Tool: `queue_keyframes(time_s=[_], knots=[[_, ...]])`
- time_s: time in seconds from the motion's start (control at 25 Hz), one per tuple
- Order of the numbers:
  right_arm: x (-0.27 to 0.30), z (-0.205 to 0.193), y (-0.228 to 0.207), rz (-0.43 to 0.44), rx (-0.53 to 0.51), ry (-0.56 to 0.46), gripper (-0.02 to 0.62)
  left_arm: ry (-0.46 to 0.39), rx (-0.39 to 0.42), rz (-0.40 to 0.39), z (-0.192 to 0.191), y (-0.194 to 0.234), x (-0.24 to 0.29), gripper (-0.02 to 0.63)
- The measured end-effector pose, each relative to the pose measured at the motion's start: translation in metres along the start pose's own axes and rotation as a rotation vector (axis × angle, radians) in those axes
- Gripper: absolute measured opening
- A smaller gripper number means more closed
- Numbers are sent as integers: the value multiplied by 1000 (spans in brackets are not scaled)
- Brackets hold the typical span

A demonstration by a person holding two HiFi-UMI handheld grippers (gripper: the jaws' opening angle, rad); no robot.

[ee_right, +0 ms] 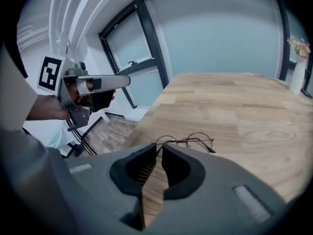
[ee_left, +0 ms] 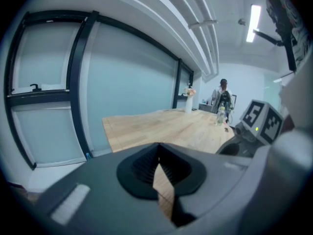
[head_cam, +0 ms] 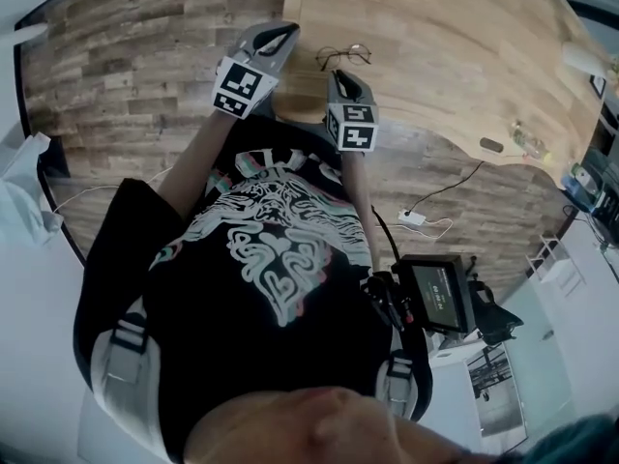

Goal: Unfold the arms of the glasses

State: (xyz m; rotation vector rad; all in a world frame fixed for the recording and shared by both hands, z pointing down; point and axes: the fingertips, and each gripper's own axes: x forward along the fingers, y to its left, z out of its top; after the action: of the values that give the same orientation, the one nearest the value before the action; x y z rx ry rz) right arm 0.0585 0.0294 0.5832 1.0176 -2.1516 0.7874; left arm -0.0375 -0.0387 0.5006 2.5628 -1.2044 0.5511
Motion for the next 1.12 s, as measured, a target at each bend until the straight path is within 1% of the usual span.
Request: queue_keyframes(time_s=[0.12,0.28,0.48,0.64,0.84,0.88,0.92,1.12], knots=[[13,-3,2,9,17,30,37,14,-14,-14,-8,6,7,-11],[23,-7,0,-15,60,57,37,48,-34,-56,-22,11,18,-11],[42,-5,-4,-32,111,96,38,72,-10,-106,-33,20,39,-11],[54,-11,-3,-56,153,129,40,98,-30,-140,-47,27,50,-11],[63,-7,-6,-84,185,134,44,111,-50,-171,-57,32,63,-11],[65,-5,-7,-87,193,135,63,112,-50,-176,-57,32,65,-11],[66,-3,-7,-87,203,137,72,114,-48,-181,-58,32,67,-11],[68,4,-7,-97,221,137,74,122,-23,-207,-59,29,72,-11]])
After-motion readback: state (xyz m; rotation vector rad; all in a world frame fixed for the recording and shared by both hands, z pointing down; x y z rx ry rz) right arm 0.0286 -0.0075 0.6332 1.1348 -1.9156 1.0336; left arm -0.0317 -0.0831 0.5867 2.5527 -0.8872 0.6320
